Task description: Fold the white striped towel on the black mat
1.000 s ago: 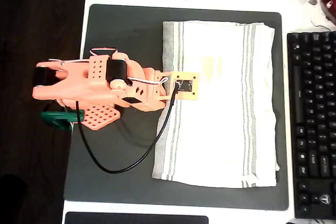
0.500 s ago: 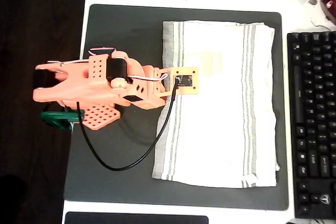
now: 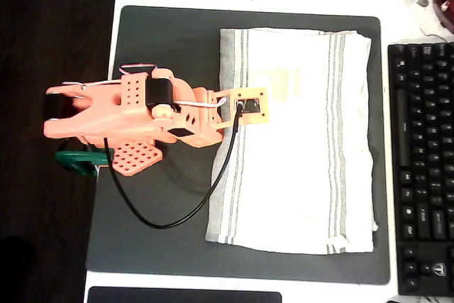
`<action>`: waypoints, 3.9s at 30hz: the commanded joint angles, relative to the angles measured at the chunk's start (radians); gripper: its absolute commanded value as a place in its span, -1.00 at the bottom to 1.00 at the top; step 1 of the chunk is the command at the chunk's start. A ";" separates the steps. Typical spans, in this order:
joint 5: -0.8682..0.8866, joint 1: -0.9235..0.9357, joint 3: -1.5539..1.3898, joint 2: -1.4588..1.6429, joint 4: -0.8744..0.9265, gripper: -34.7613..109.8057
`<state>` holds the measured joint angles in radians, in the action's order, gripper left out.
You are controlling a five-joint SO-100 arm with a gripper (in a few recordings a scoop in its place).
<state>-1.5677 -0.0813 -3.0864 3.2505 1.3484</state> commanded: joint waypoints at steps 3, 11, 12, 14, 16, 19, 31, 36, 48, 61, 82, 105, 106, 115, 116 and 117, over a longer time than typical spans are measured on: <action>-0.008 -0.028 0.098 -0.083 -0.003 -0.52; -0.008 -0.031 0.184 -0.179 -0.040 -0.52; -0.006 -0.034 0.201 -0.202 -0.040 -0.52; 0.002 -0.046 0.239 -0.255 -0.034 -0.52; 0.021 -0.063 0.282 -0.304 -0.031 -0.52; 0.055 -0.104 0.362 -0.396 -0.023 -0.52; 0.327 -0.383 0.686 -0.735 -0.011 -0.52; 0.422 -0.457 0.833 -0.877 -0.015 -0.52; 0.594 -0.598 1.264 -1.302 0.009 -0.52; 0.627 -0.623 1.841 -1.798 0.120 -0.52; 0.663 -0.598 2.174 -2.246 0.149 -0.31; 0.660 -0.603 2.210 -2.411 0.120 -0.34; 0.658 -0.603 2.206 -2.413 0.120 -0.34; 0.650 -0.609 2.184 -2.424 0.106 -0.42; 0.650 -0.612 2.175 -2.419 0.101 -0.43; 0.650 -0.615 2.169 -2.418 0.098 -0.44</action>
<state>-0.9020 -0.6750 -0.9050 0.8069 1.4511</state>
